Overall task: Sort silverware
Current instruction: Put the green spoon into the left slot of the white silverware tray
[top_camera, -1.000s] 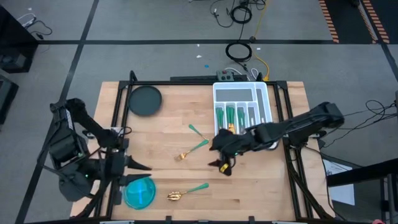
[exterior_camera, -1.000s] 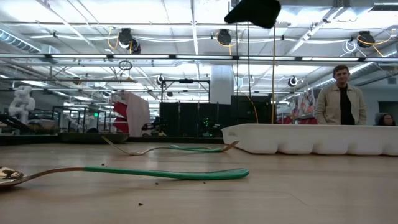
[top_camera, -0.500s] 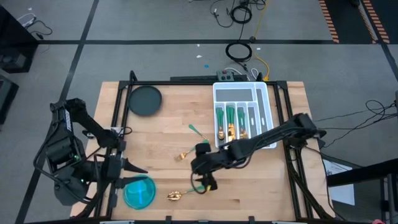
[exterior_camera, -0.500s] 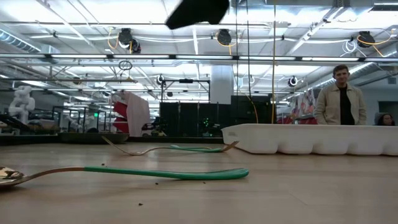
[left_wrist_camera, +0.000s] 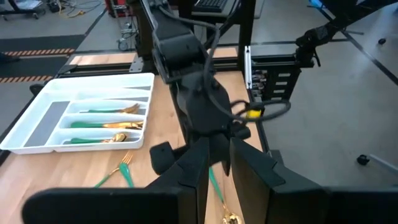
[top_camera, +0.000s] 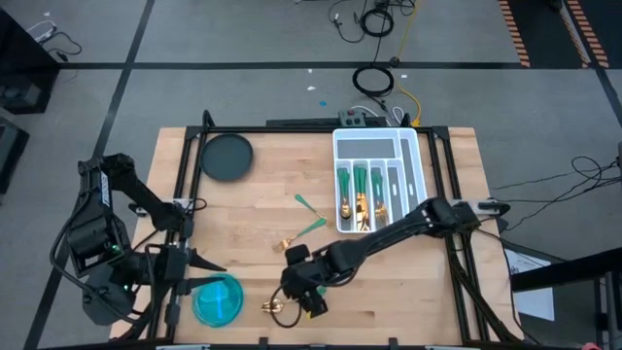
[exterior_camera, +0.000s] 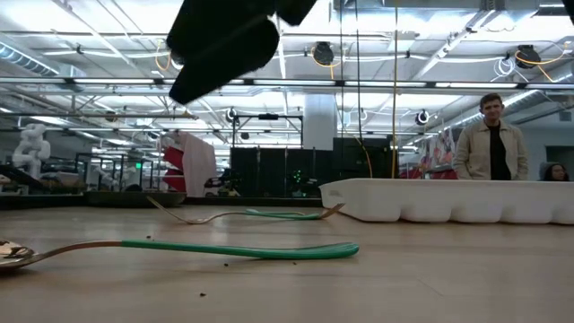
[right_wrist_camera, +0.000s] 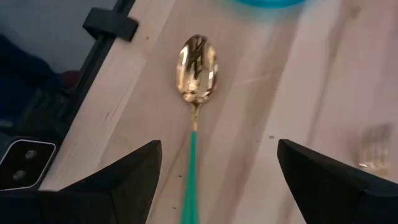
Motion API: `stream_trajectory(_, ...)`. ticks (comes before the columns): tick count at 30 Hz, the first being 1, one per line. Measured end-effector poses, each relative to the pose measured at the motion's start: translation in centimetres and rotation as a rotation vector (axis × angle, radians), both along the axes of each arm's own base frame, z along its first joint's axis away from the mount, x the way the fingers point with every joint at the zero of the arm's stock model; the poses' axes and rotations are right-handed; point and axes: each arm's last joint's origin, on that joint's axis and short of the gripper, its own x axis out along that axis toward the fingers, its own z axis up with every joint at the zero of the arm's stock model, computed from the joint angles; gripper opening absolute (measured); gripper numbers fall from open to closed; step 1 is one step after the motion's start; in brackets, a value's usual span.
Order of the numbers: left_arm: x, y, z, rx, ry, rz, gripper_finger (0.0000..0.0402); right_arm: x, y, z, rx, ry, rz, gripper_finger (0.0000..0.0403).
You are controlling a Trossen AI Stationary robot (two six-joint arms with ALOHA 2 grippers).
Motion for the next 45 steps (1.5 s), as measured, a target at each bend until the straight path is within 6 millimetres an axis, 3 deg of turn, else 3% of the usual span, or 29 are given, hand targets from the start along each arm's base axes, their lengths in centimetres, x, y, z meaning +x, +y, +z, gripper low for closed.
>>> stream_trajectory(11,-0.4,-0.2,-0.1,0.017,-0.002,-0.009,0.0074,0.8,0.3,-2.9,-0.021,0.044,-0.003,0.0313)
stream_trajectory(32,-0.6,-0.4,-1.5,0.016,0.028,0.019,0.0074,1.2,2.2,-5.8,-0.031,0.032,-0.004,0.0312)
stream_trajectory(45,-0.6,-0.4,-1.5,0.016,0.029,0.019,0.0074,1.6,2.5,-7.5,-0.028,0.036,-0.007,0.0241)
